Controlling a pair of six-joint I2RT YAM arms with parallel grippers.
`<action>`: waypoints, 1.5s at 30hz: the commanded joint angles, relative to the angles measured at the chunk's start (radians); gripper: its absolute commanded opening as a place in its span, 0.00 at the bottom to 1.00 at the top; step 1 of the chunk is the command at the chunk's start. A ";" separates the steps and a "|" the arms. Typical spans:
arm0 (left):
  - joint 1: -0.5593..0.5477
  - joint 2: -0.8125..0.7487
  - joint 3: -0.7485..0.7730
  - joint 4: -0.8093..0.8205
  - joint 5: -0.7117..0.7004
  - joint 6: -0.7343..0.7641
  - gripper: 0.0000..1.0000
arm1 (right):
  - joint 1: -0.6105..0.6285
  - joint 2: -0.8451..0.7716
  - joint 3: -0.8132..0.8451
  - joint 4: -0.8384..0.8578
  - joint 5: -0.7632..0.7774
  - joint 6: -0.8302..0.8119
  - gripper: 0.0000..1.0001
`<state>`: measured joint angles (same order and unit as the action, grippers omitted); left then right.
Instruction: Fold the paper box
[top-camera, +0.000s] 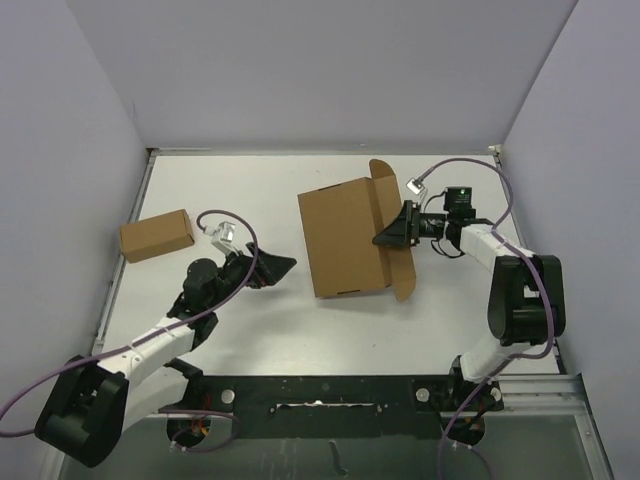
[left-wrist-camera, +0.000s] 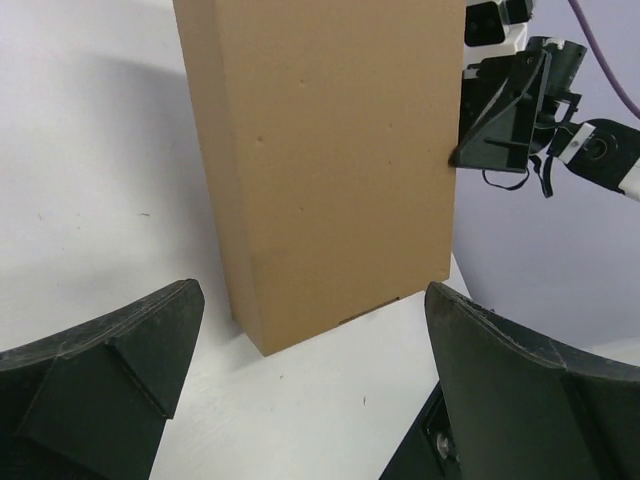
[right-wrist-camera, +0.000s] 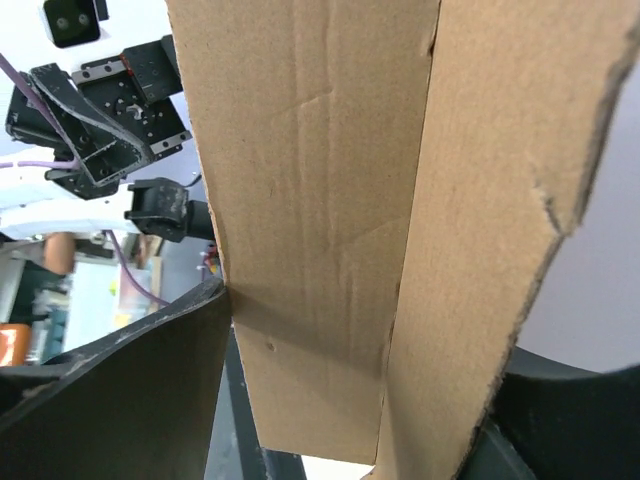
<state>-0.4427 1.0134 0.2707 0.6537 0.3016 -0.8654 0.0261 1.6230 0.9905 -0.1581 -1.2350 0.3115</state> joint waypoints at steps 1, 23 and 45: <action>0.007 0.032 0.079 -0.014 0.042 -0.017 0.93 | -0.004 0.054 -0.021 0.146 -0.086 0.113 0.49; -0.076 0.203 0.341 -0.498 -0.133 0.192 0.89 | 0.029 0.253 0.039 -0.093 0.129 -0.025 0.75; -0.095 0.257 0.429 -0.511 -0.115 0.254 0.89 | -0.112 0.044 0.136 -0.426 0.383 -0.433 0.71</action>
<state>-0.5377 1.2419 0.6407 0.0803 0.1417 -0.6086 -0.0608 1.7535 1.0855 -0.5686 -0.8558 -0.0540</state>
